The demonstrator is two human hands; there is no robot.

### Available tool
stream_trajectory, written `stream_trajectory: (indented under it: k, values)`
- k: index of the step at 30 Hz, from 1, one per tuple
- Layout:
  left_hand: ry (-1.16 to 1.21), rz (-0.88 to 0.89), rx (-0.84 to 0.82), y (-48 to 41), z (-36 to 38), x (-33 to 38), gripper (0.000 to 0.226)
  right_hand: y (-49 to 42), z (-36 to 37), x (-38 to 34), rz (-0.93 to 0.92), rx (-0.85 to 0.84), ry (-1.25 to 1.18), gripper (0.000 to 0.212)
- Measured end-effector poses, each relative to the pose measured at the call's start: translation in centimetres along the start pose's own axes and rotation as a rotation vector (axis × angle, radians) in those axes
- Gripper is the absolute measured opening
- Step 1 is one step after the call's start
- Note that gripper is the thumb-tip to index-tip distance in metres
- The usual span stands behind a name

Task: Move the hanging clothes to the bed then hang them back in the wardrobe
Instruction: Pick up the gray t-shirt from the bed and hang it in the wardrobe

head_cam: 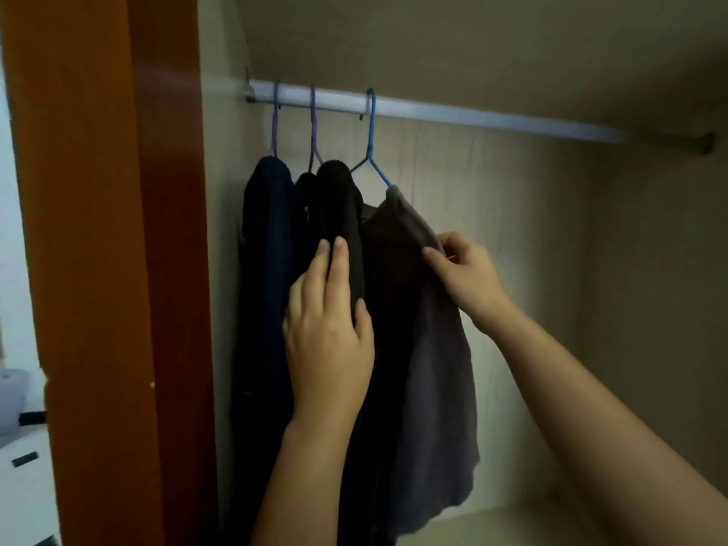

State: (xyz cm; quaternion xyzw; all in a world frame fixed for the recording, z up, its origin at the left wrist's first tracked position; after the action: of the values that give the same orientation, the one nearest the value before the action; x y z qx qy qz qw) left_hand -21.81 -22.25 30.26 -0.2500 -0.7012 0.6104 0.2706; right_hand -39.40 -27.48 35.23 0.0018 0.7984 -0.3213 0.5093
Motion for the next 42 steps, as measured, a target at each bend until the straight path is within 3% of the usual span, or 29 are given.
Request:
stream_trajectory:
  k: [6,11,14,21,26,32,36,42]
  values:
    - [0.031,0.061,0.059,4.2,-0.5,1.7,0.055,6.8,-3.0,5.5,0.015,0.072,0.178,0.014]
    - [0.245,0.121,0.062,10.5,-0.6,4.5,0.039,17.4,-5.8,13.9,0.304,0.117,0.303,0.029]
    - [0.482,0.142,-0.157,15.3,0.7,6.1,0.037,26.6,-7.2,18.9,0.574,0.192,0.382,0.023]
    - [0.892,0.129,-0.721,29.3,0.8,7.5,0.039,52.0,-6.6,24.8,1.229,0.328,0.682,0.041]
    - [1.041,0.009,-1.235,41.6,-2.4,8.3,0.029,68.2,-3.7,22.1,1.575,0.451,0.673,0.046]
    - [1.036,-0.081,-1.823,51.4,-9.3,9.5,0.035,86.3,0.8,15.8,2.007,0.719,0.423,0.045]
    - [1.000,-0.053,-2.009,55.4,-13.3,9.3,0.033,94.5,4.6,10.7,2.145,0.888,0.338,0.045]
    - [0.923,0.084,-2.144,58.9,-19.7,10.7,0.030,99.7,9.9,7.5,2.118,1.014,0.147,0.040]
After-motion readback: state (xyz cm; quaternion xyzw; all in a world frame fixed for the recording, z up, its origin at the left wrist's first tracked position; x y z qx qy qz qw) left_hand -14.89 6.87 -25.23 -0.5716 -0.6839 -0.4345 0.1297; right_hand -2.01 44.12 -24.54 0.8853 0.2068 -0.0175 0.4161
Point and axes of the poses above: each hand's wrist, its own y-axis away from the middle knuckle, its own z-axis out of the palm, x = y × z, the point moved 6 cm from there along -y, towards the middle knuckle, and after that the axes turned 14 degrees about z, right-handed, at the moved point
